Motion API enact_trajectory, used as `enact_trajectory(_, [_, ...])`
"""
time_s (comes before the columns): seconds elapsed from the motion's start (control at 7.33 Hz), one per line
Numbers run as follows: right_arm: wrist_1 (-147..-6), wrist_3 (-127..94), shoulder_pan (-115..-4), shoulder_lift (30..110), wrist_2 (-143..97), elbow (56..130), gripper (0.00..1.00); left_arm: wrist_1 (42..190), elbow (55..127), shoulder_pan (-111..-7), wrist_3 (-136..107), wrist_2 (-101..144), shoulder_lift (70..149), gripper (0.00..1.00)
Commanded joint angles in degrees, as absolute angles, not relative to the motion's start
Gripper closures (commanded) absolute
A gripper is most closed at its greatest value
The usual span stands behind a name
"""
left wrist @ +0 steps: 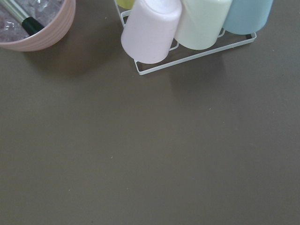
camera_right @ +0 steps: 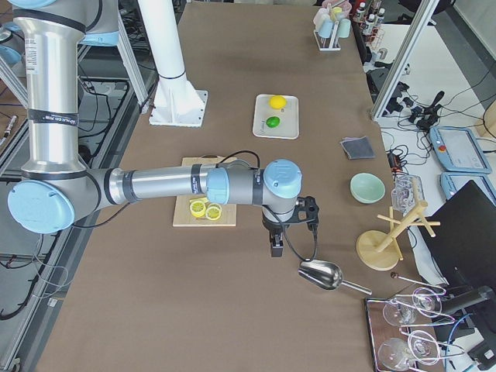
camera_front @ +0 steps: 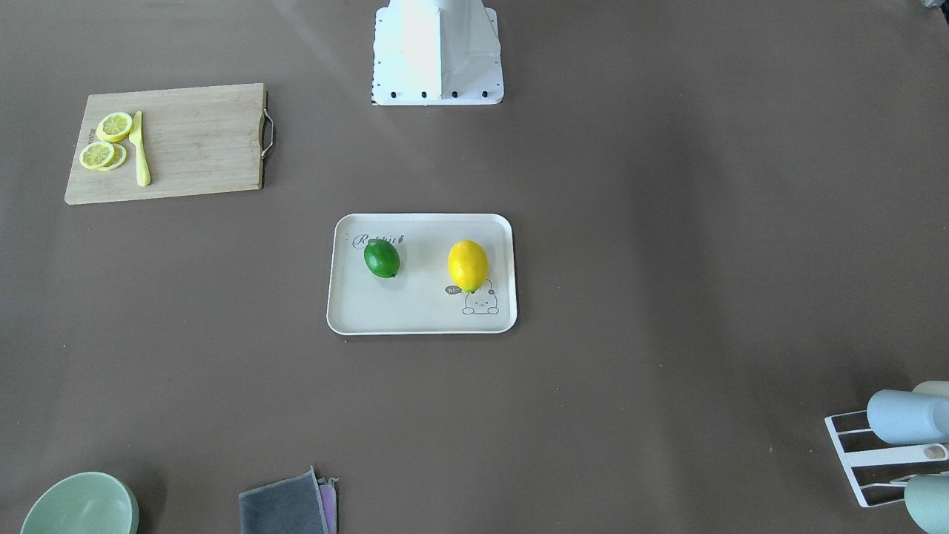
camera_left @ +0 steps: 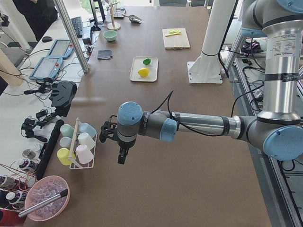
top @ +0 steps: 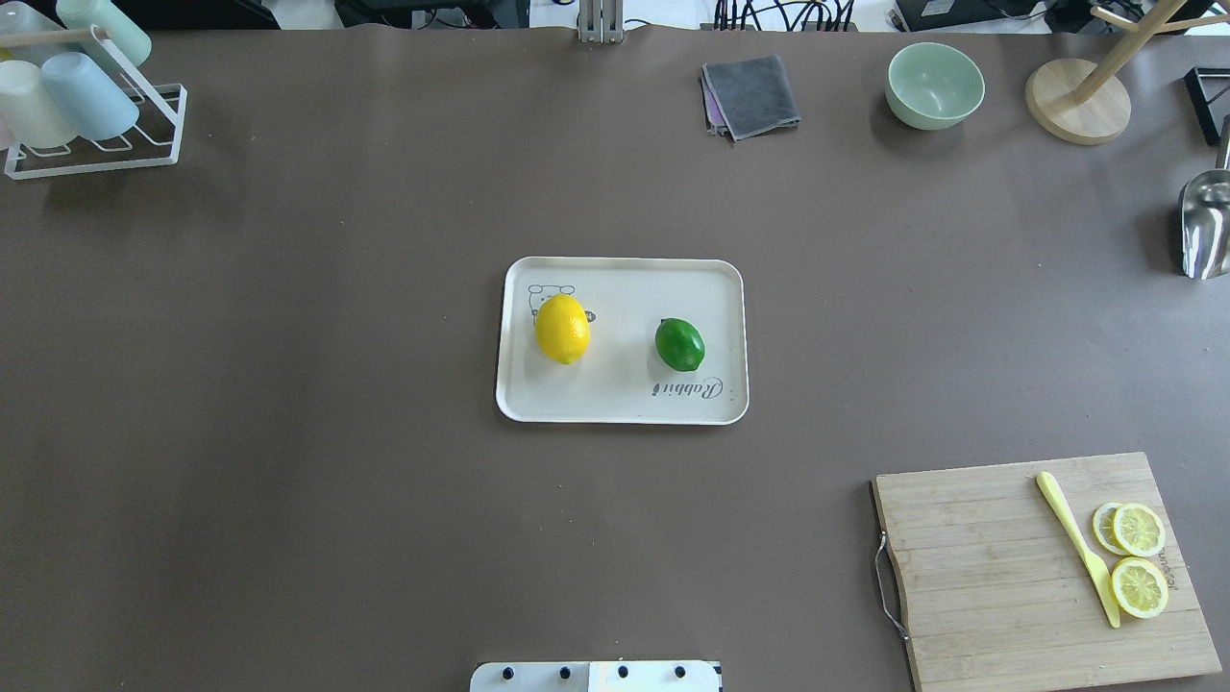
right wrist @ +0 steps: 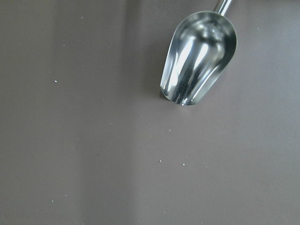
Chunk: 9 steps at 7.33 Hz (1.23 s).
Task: Place all lemons on tray
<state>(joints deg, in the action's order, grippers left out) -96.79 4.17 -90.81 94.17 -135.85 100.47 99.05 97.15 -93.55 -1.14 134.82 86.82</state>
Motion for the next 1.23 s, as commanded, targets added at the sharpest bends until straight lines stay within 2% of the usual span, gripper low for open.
enact_trajectory(0.0, [-98.5,4.5,-91.4,95.4,-137.5,100.6,0.0,98.4,96.9,-94.5,-1.0,135.3,86.2,0.02])
enact_trajectory(1.09, [-98.3,4.4,-91.5,95.3,-136.7,100.8,0.0,98.5,95.4,-94.2,-1.1,135.0,86.8,0.02])
